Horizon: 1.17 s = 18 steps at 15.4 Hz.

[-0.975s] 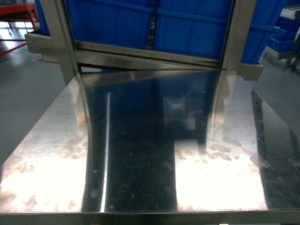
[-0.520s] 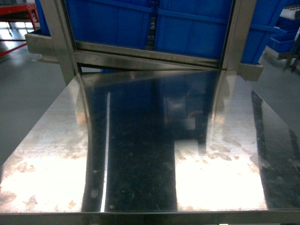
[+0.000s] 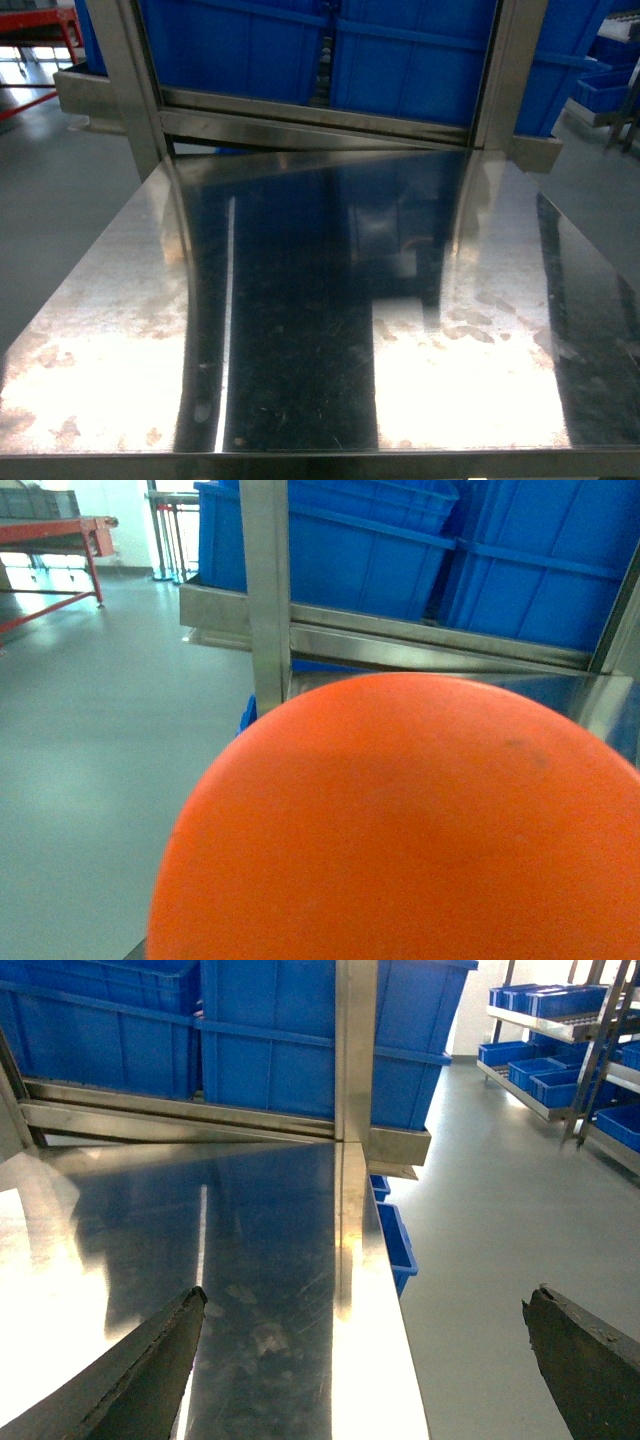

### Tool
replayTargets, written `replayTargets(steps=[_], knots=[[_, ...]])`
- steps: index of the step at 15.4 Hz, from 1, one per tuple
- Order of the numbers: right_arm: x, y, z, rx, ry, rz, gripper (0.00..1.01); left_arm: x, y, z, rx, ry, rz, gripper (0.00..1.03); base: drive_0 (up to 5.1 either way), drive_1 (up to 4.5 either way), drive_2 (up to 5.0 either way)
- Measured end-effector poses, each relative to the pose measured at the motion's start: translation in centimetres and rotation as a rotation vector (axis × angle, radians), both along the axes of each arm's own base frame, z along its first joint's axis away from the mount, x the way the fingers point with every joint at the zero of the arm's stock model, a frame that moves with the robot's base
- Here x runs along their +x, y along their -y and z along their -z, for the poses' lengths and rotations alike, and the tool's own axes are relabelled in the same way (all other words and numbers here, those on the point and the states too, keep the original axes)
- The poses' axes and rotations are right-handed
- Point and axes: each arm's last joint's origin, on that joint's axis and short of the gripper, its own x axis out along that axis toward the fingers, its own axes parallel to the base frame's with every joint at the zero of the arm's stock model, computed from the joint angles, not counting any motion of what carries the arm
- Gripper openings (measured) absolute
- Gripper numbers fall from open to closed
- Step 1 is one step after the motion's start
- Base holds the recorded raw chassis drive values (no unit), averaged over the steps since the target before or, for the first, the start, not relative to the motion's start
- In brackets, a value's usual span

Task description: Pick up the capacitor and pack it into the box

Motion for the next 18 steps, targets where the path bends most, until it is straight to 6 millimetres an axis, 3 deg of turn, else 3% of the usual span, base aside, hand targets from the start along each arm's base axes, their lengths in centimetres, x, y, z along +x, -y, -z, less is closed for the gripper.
replayTargets(steps=[18], knots=[[0.0, 0.0, 0.0, 0.000, 0.001, 0.000, 0.98, -2.8, 0.0, 0.3, 0.001, -0.010, 0.000, 0.44, 0.0, 0.00, 0.0]])
